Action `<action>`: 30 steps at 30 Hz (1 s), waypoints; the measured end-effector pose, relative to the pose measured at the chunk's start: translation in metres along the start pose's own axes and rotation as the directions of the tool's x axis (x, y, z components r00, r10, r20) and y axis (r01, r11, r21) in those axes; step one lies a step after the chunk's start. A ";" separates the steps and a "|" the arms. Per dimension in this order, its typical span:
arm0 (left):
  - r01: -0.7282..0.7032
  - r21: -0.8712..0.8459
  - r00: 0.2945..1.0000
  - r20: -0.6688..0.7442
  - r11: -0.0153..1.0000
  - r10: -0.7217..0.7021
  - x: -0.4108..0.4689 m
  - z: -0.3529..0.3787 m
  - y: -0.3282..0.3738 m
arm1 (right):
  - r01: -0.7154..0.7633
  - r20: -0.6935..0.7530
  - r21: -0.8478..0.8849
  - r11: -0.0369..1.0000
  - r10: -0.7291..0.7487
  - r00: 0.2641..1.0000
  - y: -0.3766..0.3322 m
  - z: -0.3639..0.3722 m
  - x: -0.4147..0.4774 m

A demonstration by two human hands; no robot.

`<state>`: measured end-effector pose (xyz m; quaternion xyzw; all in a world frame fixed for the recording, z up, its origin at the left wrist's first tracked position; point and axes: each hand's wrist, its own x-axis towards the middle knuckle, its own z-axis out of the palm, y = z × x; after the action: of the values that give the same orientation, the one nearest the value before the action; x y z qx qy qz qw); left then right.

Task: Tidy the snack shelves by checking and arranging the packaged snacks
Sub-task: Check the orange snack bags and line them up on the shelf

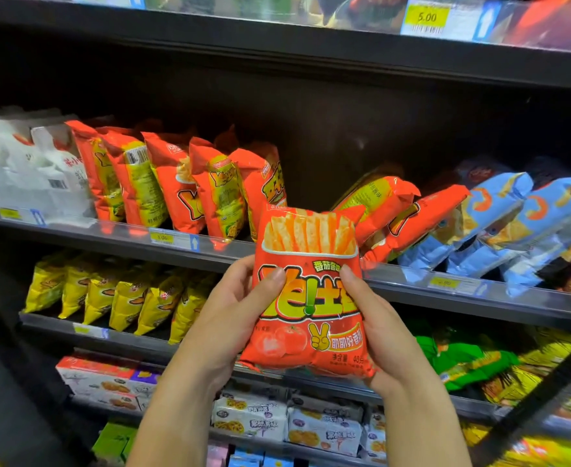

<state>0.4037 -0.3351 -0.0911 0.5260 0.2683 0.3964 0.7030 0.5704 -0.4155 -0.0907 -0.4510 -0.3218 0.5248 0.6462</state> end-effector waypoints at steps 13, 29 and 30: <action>-0.320 0.576 0.935 0.066 0.752 0.348 -0.003 0.006 0.004 | 0.349 0.057 -0.445 0.825 -0.363 0.930 0.003 0.013 0.009; -0.083 -0.086 0.995 0.044 0.993 0.087 -0.011 -0.006 0.008 | 0.305 0.032 -0.295 0.906 -0.309 0.950 -0.001 -0.005 0.006; -0.083 -0.081 0.994 0.066 0.993 0.089 -0.010 -0.008 0.007 | 0.279 0.087 -0.267 0.922 -0.266 0.960 -0.001 -0.007 0.005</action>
<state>0.3898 -0.3382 -0.0875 0.5229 0.2050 0.4179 0.7141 0.5779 -0.4123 -0.0929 -0.4745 -0.4672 0.3908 0.6355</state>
